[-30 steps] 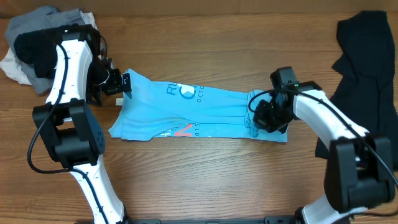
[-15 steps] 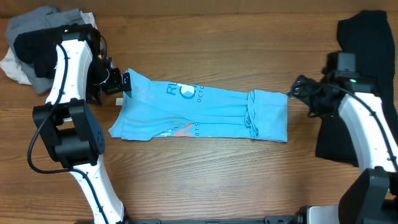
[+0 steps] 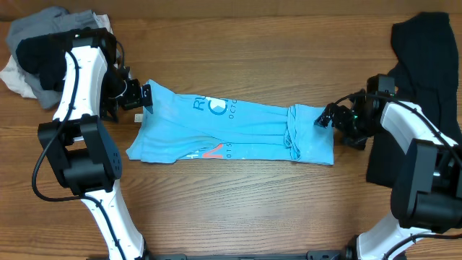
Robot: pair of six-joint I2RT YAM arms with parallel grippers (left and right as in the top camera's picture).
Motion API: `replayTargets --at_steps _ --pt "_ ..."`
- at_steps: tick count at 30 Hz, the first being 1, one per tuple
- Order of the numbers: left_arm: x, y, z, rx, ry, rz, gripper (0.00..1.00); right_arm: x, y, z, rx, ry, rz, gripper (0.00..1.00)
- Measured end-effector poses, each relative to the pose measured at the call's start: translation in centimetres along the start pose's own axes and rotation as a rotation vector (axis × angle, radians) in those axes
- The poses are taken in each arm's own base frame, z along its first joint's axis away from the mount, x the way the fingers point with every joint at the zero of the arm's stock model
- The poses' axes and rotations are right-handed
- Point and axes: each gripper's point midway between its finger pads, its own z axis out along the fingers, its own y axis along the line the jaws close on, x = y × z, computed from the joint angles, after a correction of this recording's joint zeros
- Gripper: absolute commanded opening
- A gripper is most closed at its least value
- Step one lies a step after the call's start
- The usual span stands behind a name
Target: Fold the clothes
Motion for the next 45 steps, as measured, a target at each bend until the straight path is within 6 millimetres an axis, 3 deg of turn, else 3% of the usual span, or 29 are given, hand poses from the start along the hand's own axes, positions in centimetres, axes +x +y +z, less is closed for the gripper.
replayTargets --at_steps 3,7,14,15,22,28,34,39,45 --pt "0.0 0.0 0.0 0.000 0.000 0.000 1.00 0.3 0.7 0.1 -0.047 0.018 -0.021 0.96" --pt "0.0 0.0 0.0 0.000 -0.001 0.000 1.00 1.0 1.1 0.6 -0.076 0.040 -0.045 0.72" --pt "0.0 0.0 0.0 0.000 0.000 0.000 1.00 2.0 2.0 2.4 -0.096 0.041 -0.091 0.07" --pt "0.0 0.0 0.0 0.000 -0.001 0.000 1.00 2.3 2.1 2.6 -0.100 0.047 -0.090 0.04" --pt "0.0 0.0 0.0 0.000 0.000 0.000 1.00 2.4 2.2 2.6 -0.104 0.054 -0.082 0.04" --pt "0.0 0.0 0.0 0.000 0.000 0.000 1.00 3.1 1.0 2.0 -0.022 0.093 -0.046 0.04" --pt "0.0 0.0 0.0 0.000 0.000 0.000 1.00 1.6 -0.9 -0.3 0.159 0.067 0.009 0.04" --pt "0.0 0.0 0.0 0.000 0.000 0.000 1.00 -0.2 -0.7 -2.4 0.233 0.017 0.029 0.04" --pt "0.0 0.0 0.0 0.000 -0.001 0.000 1.00 -0.3 -0.8 -3.9 0.372 -0.045 0.058 0.04"
